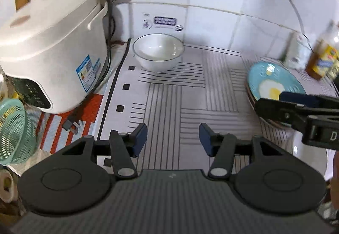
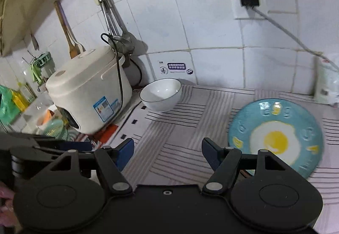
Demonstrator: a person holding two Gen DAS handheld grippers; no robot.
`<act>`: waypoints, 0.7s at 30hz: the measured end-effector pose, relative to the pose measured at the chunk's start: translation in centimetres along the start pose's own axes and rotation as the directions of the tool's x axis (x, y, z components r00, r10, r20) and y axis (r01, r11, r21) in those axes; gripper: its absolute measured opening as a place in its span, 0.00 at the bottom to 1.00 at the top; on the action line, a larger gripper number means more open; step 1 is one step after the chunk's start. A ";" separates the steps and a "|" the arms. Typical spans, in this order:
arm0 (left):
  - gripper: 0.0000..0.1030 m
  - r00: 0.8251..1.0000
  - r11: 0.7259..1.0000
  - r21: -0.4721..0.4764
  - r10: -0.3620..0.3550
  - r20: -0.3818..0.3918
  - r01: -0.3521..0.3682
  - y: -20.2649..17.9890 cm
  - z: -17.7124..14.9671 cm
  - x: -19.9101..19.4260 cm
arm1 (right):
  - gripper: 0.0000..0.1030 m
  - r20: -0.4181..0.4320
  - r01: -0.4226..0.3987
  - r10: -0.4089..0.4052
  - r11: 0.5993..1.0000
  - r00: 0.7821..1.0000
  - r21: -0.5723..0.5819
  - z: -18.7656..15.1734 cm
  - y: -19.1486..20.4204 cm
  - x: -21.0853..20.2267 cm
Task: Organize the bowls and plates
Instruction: 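Move both grippers toward the remaining small white bowl by the rice cooker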
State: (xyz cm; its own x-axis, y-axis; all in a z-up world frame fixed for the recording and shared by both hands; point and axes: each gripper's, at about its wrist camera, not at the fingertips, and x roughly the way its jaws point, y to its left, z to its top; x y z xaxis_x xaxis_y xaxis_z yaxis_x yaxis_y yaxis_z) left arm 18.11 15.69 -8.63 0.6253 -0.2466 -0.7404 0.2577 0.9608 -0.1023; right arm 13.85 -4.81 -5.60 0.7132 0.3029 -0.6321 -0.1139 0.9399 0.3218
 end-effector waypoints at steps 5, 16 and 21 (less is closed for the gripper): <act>0.50 1.000 0.999 -0.045 0.006 0.012 -0.005 1.7 2.1 2.4 | 0.73 -0.104 -0.010 0.001 0.996 0.995 -0.086 2.6 0.9 3.6; 0.50 0.977 0.986 -0.150 0.105 0.186 -0.077 4.2 6.0 7.0 | 0.73 -0.032 -0.091 0.093 0.995 0.995 0.049 8.5 -3.0 12.0; 0.50 0.977 0.980 -0.193 0.091 0.191 -0.053 4.6 7.1 9.7 | 0.73 -0.058 -0.102 0.115 0.977 0.992 0.190 8.9 -4.5 16.1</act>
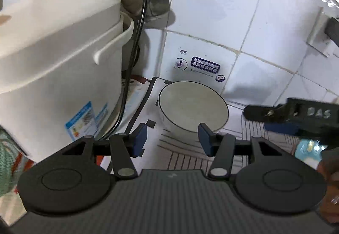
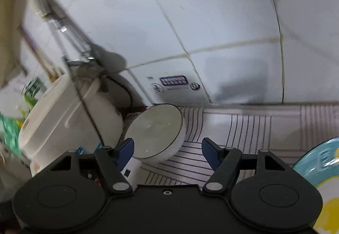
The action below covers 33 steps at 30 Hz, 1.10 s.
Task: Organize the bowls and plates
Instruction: 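Close the left gripper on the small white bowl rim while the right gripper grips its other side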
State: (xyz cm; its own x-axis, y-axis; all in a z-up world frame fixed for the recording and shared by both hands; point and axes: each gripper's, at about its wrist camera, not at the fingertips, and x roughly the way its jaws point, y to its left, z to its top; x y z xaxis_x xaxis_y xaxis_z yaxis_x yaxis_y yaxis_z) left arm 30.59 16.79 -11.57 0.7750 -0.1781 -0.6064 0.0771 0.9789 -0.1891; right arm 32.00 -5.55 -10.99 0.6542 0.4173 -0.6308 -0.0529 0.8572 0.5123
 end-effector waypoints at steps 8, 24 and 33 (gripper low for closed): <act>0.51 0.999 1.000 0.026 0.005 -0.054 -0.004 -0.6 -0.1 3.8 | 0.73 -0.009 0.021 -0.021 0.996 1.000 0.085 0.6 -1.6 4.0; 0.40 0.992 0.997 -0.073 -0.003 -0.130 -0.006 0.3 1.0 7.6 | 0.43 -0.047 0.026 -0.014 0.966 0.999 0.257 0.1 -3.1 8.0; 0.22 0.991 1.000 0.013 0.016 -0.136 -0.014 -1.5 -0.4 8.4 | 0.12 -0.079 0.053 -0.038 0.981 0.996 0.188 0.4 -3.5 9.1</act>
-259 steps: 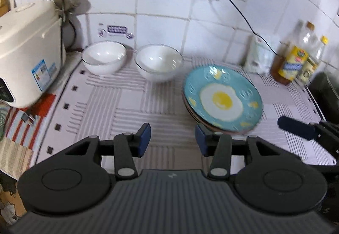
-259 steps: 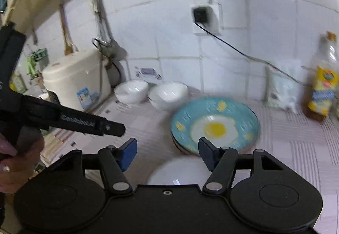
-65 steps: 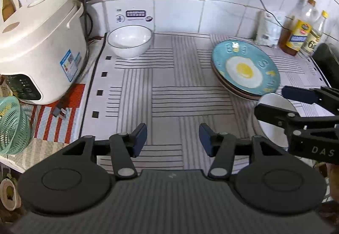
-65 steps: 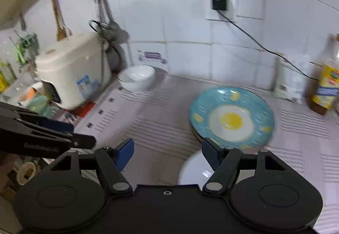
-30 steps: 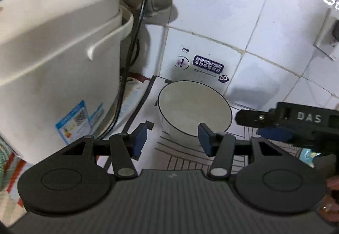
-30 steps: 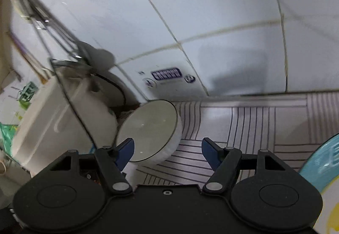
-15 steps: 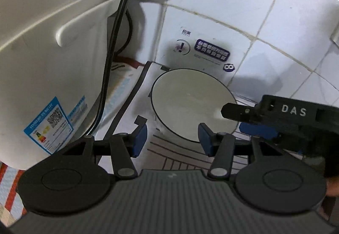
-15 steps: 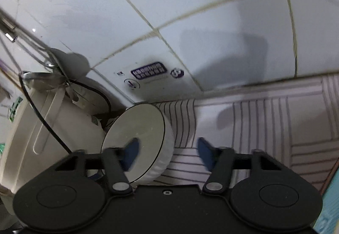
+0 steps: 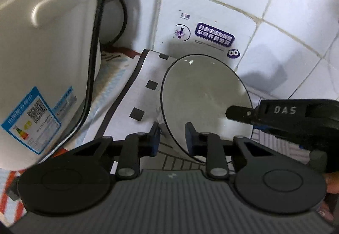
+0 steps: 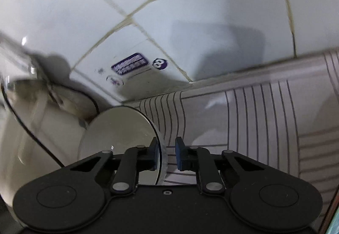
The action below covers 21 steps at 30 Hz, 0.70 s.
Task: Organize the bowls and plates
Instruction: 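Close the left gripper on the small white bowl rim while the right gripper grips its other side, then lift the small white bowl with both grippers and carry it to the other white bowl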
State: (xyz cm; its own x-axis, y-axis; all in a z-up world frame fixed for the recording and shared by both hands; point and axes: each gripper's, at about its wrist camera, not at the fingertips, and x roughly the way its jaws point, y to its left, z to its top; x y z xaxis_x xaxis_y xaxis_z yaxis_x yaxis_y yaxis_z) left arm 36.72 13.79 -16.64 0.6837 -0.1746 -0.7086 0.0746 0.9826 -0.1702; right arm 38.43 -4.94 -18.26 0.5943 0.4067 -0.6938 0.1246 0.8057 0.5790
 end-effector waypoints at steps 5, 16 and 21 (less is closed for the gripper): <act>0.20 0.998 1.000 0.010 0.023 -0.058 -0.022 -0.3 -0.4 -0.6 | 0.08 -0.042 0.042 -0.044 0.998 0.998 -0.049 0.0 1.1 -0.1; 0.20 0.990 0.999 0.025 0.028 -0.136 -0.025 -0.5 -1.4 -5.5 | 0.10 -0.157 0.043 -0.030 0.996 0.987 0.081 -1.7 1.1 -3.6; 0.20 0.991 0.999 0.018 -0.035 -0.126 0.038 -0.8 -2.1 -8.4 | 0.10 -0.164 0.038 -0.035 0.999 0.986 0.015 -2.0 1.5 -6.9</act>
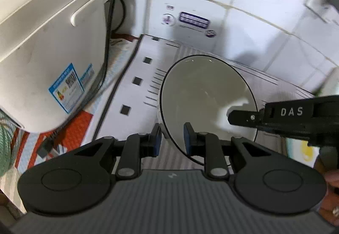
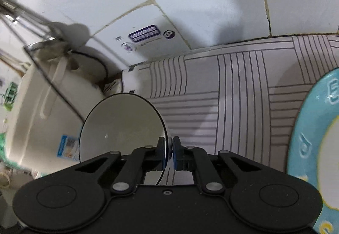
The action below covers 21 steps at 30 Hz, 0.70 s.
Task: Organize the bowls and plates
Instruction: 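Lift the small white bowl with both grippers and carry it to the other white bowl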
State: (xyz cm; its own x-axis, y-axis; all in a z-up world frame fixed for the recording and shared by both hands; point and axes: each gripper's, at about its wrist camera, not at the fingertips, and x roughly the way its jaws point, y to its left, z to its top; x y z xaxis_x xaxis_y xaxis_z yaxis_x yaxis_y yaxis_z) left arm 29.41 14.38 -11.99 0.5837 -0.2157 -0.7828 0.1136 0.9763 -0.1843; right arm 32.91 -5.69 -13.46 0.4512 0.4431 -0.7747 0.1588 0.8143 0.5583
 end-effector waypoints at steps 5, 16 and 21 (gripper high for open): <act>0.20 1.000 1.000 0.009 -0.030 -0.004 0.030 -1.1 -0.8 -2.7 | 0.10 0.025 0.016 -0.014 0.998 1.000 -0.060 -0.7 0.0 -3.5; 0.20 0.997 0.997 0.021 -0.075 -0.028 0.075 -4.5 -2.9 -7.4 | 0.14 0.057 0.006 0.002 0.991 0.998 -0.136 -1.9 0.1 -11.2; 0.20 0.994 0.992 0.064 -0.102 -0.050 0.105 -6.6 -4.4 -8.7 | 0.14 0.066 0.023 -0.014 0.990 0.998 -0.136 -3.4 -1.2 -13.8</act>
State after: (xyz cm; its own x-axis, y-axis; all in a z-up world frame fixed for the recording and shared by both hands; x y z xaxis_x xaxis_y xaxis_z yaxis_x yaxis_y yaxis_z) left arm 20.06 9.77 -6.52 0.5284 -0.3145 -0.7886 0.2256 0.9475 -0.2267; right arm 23.46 -11.52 -4.44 0.5060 0.4055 -0.7613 0.0481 0.8679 0.4943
